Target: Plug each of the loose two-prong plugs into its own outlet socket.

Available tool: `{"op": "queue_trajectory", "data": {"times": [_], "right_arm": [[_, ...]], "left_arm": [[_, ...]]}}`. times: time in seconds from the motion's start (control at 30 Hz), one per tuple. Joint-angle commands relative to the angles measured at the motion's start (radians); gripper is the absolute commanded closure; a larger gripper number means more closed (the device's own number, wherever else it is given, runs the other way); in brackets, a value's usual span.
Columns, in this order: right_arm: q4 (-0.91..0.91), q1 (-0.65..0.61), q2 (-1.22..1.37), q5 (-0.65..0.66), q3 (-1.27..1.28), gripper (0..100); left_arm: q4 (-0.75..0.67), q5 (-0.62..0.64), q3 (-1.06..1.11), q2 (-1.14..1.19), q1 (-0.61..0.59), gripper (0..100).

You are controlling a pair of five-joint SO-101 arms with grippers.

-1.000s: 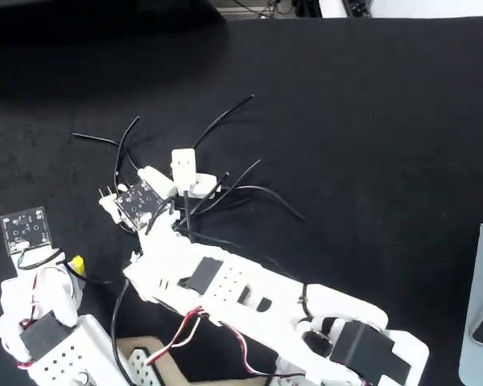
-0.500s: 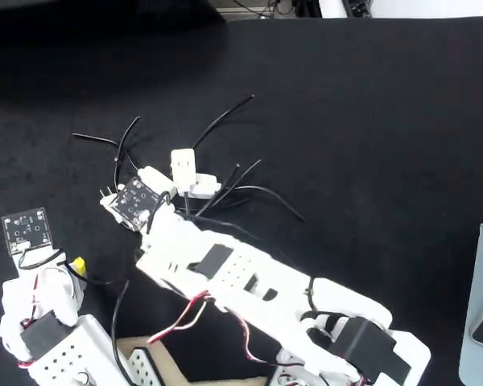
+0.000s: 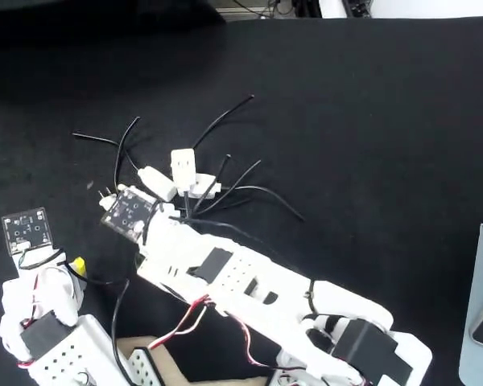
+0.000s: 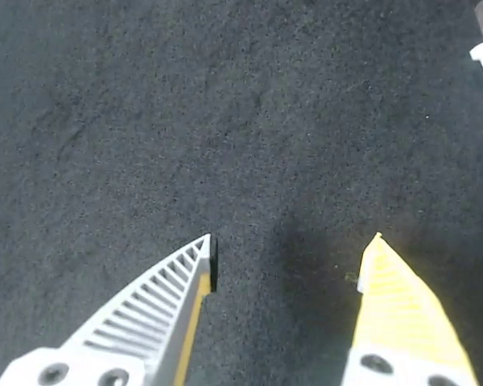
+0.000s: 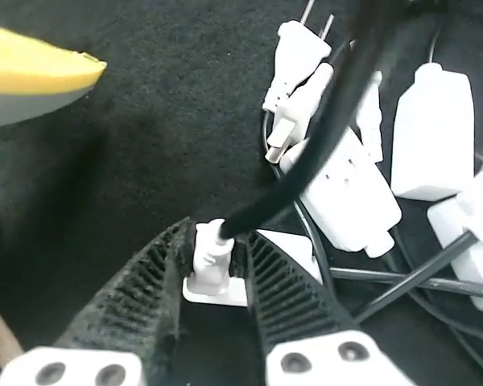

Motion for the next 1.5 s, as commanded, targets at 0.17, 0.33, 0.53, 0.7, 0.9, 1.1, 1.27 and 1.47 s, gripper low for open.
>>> {"op": "queue_trajectory", "data": {"times": [0.17, 0.33, 0.53, 0.7, 0.9, 1.1, 1.27, 1.47], "right_arm": [[0.029, 0.044, 0.015, 0.199, 0.044, 98.7], [-0.005, 0.043, 0.012, 0.233, 0.067, 98.7], [-0.167, 0.048, 0.008, 0.233, 0.153, 98.7], [-0.281, 0.048, -0.058, 0.232, 0.245, 98.7], [-0.215, 0.049, -0.208, 0.227, 0.344, 98.7], [-0.081, 0.089, -0.349, 0.222, 0.375, 98.7], [-0.026, 0.193, -0.383, 0.124, 0.375, 98.7], [-0.005, 0.204, -0.389, 0.068, 0.375, 98.7]], "left_arm": [[-0.018, 0.005, -0.004, -0.009, 0.004, 71], [-0.018, 0.005, -0.002, -0.009, 0.019, 71], [-0.018, 0.002, 0.01, -0.009, 0.051, 71], [-0.018, 0.002, 0.012, -0.009, 0.051, 71], [-0.018, 0.002, 0.012, -0.009, 0.051, 71], [-0.018, 0.002, 0.012, -0.009, 0.051, 71], [-0.018, 0.002, 0.012, -0.009, 0.051, 71], [-0.018, 0.002, 0.012, -0.009, 0.051, 71]]}}
